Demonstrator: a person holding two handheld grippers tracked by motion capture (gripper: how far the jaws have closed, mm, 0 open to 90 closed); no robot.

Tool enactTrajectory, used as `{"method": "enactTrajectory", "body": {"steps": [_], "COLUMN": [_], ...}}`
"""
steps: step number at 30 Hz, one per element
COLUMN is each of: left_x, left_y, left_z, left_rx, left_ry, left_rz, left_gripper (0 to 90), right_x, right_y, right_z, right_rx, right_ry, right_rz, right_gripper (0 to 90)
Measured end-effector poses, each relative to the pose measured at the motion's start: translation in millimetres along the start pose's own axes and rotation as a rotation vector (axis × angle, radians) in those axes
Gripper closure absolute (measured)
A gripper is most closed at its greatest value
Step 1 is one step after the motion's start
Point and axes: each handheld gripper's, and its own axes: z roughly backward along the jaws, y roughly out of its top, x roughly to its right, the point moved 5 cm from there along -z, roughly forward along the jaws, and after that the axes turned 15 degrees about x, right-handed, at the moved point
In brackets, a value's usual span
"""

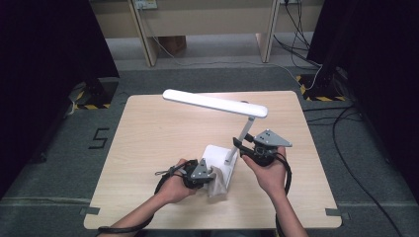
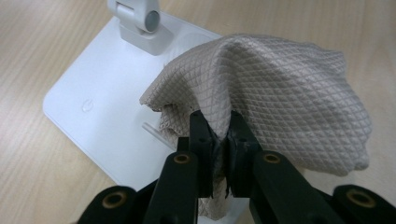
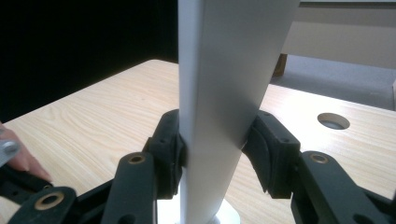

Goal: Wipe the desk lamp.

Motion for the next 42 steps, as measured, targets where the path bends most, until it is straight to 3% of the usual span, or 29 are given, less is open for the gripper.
{"method": "enactTrajectory", "body": {"steps": [3,6,10,15,19,23,26,36,42], "left_x": [2.3,-1.9,-21.2,-58.1,-77.6,-84.0,-83.3,-74.2,-63.5], "left_y": [1.6,4.1,8.3,13.0,15.9,14.0,10.3,3.8,-2.1], "left_z": [6.5,12.5,14.1,0.5,-22.7,-44.5,-49.6,-39.5,-26.8], "left_rx": [0.001,0.013,0.033,0.054,0.054,0.024,0.008,-0.008,-0.021], "left_ry": [-0.021,-0.002,0.089,0.229,0.273,0.269,0.269,0.232,0.189], "left_rz": [0.014,0.028,0.048,0.084,0.101,0.111,0.104,0.086,0.065], "left_gripper": [83.0,83.0,83.0,83.0,83.0,83.0,83.1,83.0,83.0], "right_x": [0.4,0.4,0.4,0.6,0.6,0.6,0.9,1.0,0.7], "right_y": [0.0,0.1,0.0,0.0,-0.1,0.0,0.1,-0.2,-0.2], "right_z": [-0.2,-0.1,-0.1,-0.1,-0.2,-0.2,-0.3,-0.4,-0.4], "right_rx": [0.002,-0.001,-0.001,-0.002,-0.001,-0.001,-0.002,0.003,0.001], "right_ry": [0.0,0.001,0.0,0.0,0.0,0.001,0.004,0.001,0.001], "right_rz": [0.0,-0.001,-0.001,0.0,-0.001,0.0,-0.001,-0.001,-0.004], "right_gripper": [56.8,56.8,56.8,56.8,56.7,56.8,56.7,56.8,56.9]}}
